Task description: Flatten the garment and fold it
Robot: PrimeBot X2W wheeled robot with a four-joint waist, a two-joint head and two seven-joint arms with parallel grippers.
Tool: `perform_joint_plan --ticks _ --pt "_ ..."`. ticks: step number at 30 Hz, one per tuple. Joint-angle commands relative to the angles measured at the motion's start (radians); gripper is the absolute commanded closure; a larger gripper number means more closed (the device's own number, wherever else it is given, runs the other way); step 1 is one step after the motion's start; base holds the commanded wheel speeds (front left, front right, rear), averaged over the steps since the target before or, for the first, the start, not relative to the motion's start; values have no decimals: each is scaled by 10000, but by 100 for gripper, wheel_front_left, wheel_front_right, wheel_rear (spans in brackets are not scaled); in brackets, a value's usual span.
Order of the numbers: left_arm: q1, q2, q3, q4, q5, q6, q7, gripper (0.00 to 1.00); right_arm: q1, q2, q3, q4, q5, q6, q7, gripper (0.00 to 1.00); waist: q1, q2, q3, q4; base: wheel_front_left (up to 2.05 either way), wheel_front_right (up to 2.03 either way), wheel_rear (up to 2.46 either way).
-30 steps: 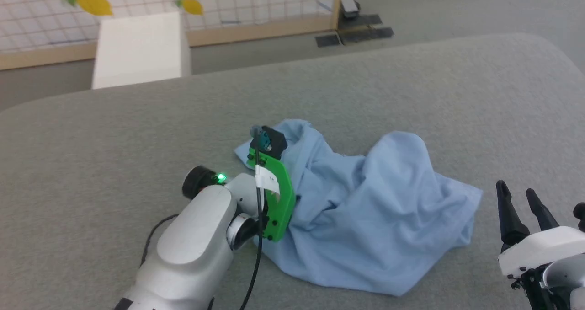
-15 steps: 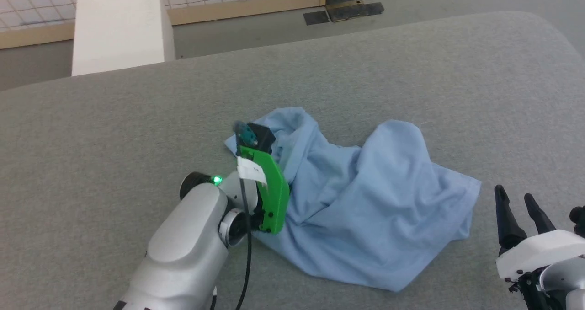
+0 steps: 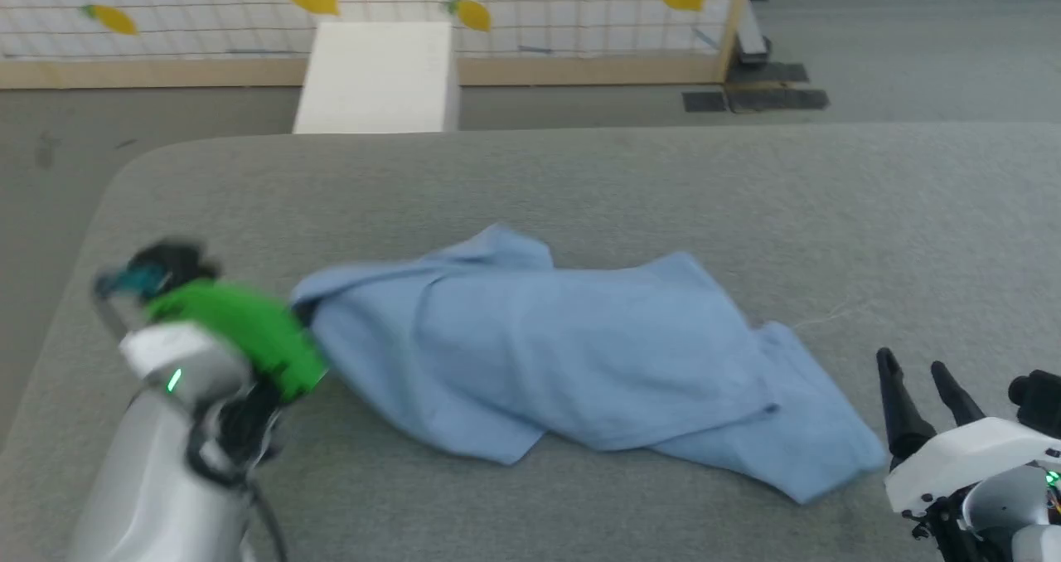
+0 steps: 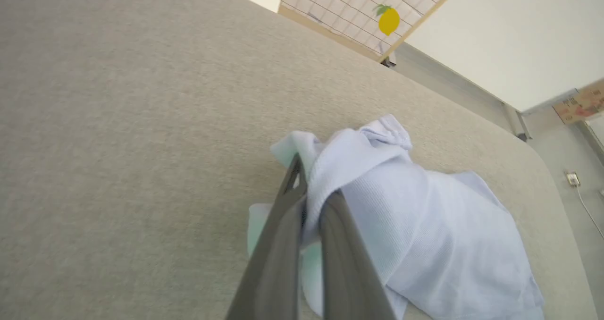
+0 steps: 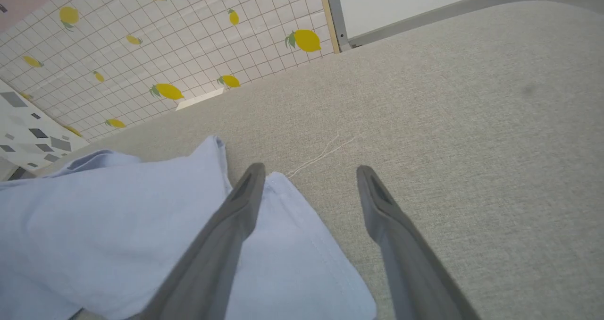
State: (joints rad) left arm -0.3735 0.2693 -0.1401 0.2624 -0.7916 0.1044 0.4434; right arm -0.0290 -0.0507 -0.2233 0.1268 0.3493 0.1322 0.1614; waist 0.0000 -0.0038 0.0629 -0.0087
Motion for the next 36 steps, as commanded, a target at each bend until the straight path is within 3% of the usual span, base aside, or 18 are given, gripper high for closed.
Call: perform_joint_plan --ticks 1,5,10,12,18,20,24,29,33,36 --pt "612 131 289 -44 -163 258 -124 100 -40 5 64 37 -68 -15 17 0 0 38 -326 483 0 0 0" --pt "2108 179 764 -100 -429 740 -188 100 -54 5 243 138 -37 -15 11 0 0 38 -329 567 0 0 0" --pt "3335 -114 872 -150 -688 937 -250 100 -57 5 343 232 -5 -15 -8 0 0 38 -310 565 0 0 0" --pt "3465 -276 945 -457 -866 666 -535 0 -21 5 307 301 -2 -15 -53 0 0 38 -330 565 0 0 0" --pt "2994 163 1109 -1481 -73 -761 -2799 0 -14 5 240 325 -49 -15 -51 0 0 38 -426 453 0 0 0" --pt "2951 325 1188 -1686 533 -1155 -4068 0 -15 5 224 295 -54 -15 -49 0 0 38 -446 398 0 0 0" --pt "3136 443 1071 -1617 1647 -1438 -5933 0 67 5 151 230 -111 -15 -2 0 0 38 -462 319 0 0 0" --pt "3329 381 825 -1403 2332 -1578 -6742 0 142 5 210 189 -396 -15 448 0 0 38 -275 309 0 0 0" --pt "3304 350 769 -1417 2577 -1670 -6909 0 -279 5 607 180 -1222 -15 1787 0 0 38 53 308 0 0 0" --pt "3227 321 752 -1466 2616 -1739 -6954 0 -1001 5 979 236 -2040 -15 3504 0 0 38 347 338 0 0 0"
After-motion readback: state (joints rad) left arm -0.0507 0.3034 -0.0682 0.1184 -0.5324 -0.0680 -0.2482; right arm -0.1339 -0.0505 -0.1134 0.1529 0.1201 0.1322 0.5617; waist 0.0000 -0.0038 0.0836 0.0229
